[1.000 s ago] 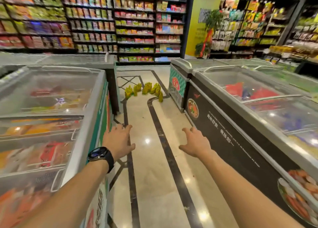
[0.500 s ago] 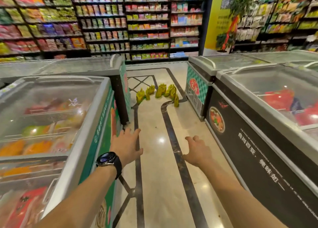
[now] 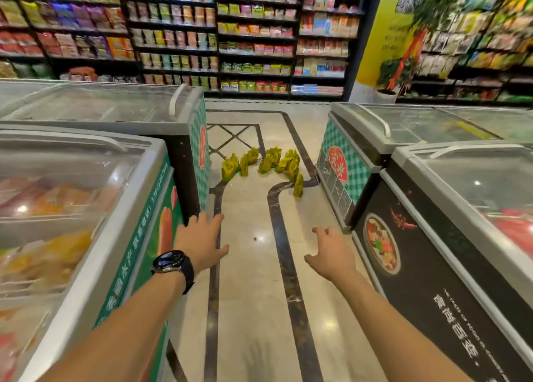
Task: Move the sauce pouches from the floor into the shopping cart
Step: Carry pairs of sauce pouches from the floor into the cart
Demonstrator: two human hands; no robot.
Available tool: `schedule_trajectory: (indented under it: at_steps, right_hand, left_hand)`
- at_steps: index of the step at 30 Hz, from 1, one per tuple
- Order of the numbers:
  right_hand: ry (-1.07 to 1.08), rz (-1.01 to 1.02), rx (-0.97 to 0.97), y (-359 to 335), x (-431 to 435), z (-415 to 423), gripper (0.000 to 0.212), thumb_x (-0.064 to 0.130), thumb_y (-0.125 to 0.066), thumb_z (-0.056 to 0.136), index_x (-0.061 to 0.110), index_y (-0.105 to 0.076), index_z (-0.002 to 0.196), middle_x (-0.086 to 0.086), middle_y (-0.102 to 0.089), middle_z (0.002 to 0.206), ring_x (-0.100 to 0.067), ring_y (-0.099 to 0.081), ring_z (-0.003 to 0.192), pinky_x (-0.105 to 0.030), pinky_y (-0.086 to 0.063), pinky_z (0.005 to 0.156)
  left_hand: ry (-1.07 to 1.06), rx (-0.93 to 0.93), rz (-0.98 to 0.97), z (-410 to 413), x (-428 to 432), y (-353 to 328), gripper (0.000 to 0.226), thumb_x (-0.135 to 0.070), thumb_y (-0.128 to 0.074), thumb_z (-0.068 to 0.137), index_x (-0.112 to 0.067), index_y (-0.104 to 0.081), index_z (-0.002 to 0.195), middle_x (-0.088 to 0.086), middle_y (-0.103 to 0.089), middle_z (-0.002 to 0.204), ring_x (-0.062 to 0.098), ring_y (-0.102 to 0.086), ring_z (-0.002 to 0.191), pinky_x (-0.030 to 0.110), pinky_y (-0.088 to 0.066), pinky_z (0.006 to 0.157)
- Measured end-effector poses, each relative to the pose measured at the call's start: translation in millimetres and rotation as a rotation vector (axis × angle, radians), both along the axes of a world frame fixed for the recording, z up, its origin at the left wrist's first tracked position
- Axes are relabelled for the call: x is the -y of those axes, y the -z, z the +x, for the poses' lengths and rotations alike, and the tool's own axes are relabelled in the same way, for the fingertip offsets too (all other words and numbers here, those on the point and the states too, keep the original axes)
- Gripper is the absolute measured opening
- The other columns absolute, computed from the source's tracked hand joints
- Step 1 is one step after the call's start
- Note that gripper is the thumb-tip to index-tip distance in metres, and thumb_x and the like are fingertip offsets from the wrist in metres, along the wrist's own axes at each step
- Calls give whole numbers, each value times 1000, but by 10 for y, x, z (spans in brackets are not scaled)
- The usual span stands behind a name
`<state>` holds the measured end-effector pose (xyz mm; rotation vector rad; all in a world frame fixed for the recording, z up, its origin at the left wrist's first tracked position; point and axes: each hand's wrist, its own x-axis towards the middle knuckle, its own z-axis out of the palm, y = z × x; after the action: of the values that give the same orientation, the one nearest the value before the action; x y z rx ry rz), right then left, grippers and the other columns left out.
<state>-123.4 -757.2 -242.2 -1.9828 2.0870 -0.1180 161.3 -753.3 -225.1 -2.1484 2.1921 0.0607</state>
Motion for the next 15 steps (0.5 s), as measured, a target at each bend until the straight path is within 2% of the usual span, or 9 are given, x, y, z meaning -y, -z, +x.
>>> schedule_trajectory:
  at_steps: [3, 10, 15]
  right_hand:
    - [45, 13, 26, -12, 696, 46, 68, 40, -65, 84, 23, -36, 144, -6, -44, 140, -28, -46, 127, -44, -47, 99]
    - [124, 44, 30, 86, 2225, 45, 72, 42, -66, 83, 22, -35, 145, -7, -45, 139, -28, -47, 126, -42, -48, 98]
    - [172, 115, 70, 445, 3561, -59, 74, 43, -66, 80, 24, -34, 144, -7, -42, 140, -27, -45, 128, -45, -48, 97]
  left_hand:
    - [46, -12, 48, 41, 844, 10, 77, -59, -52, 91, -28, -22, 154, 12, -36, 150, 33, -42, 135, 52, -40, 108]
    - [161, -41, 46, -55, 2626, 49, 76, -60, -51, 90, -28, -23, 152, 12, -41, 145, 34, -46, 130, 47, -46, 99]
    - [210, -31, 76, -256, 3979, 268, 74, -59, -52, 90, -28, -24, 152, 11, -40, 147, 34, -43, 132, 50, -43, 103]
